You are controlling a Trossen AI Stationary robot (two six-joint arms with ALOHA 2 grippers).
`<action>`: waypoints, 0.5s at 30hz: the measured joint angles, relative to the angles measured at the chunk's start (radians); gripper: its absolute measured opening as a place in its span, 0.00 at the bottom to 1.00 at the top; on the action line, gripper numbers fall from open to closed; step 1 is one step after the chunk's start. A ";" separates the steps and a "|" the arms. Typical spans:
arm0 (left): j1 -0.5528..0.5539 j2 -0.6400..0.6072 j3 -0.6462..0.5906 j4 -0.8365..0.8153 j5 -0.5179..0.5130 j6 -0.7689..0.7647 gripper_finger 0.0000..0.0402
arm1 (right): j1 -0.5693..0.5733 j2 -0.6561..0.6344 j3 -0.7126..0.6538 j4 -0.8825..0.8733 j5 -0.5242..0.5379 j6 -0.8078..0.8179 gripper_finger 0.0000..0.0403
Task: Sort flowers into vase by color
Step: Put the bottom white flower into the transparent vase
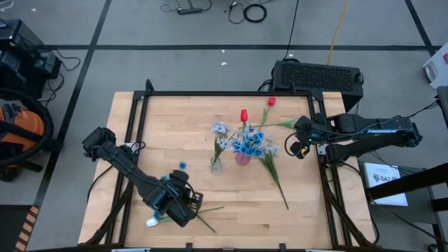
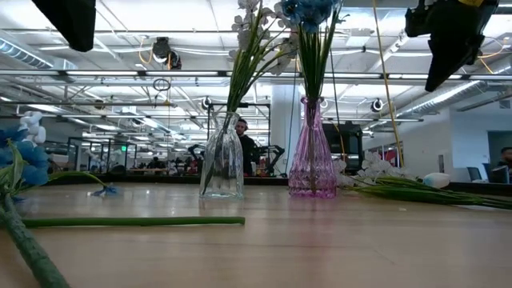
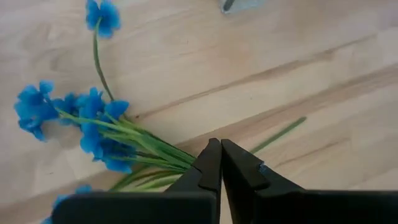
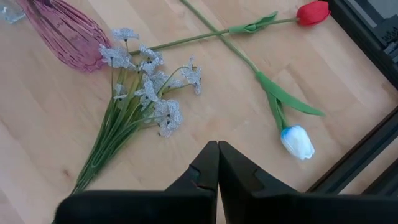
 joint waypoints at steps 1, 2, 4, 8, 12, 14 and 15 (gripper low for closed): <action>0.003 0.008 0.000 -0.001 0.016 -0.016 0.07 | 0.000 0.000 0.000 0.003 0.000 0.000 0.00; 0.003 0.013 -0.005 -0.001 0.045 -0.044 0.09 | 0.000 0.000 0.000 0.008 0.000 0.000 0.00; 0.004 0.023 -0.022 0.001 0.109 -0.099 0.14 | 0.000 0.000 0.000 0.014 0.000 0.000 0.00; 0.002 0.066 -0.048 0.002 0.227 -0.135 0.27 | 0.000 0.000 0.000 0.035 0.004 -0.020 0.00; -0.011 0.107 -0.047 0.047 0.299 0.012 0.38 | 0.000 0.000 0.000 0.051 0.004 -0.026 0.00; -0.020 0.128 -0.047 0.100 0.321 0.100 0.41 | 0.000 0.000 0.000 0.052 0.004 -0.026 0.00; -0.025 0.137 -0.047 0.116 0.329 0.128 0.42 | 0.000 0.000 0.000 0.052 0.004 -0.026 0.00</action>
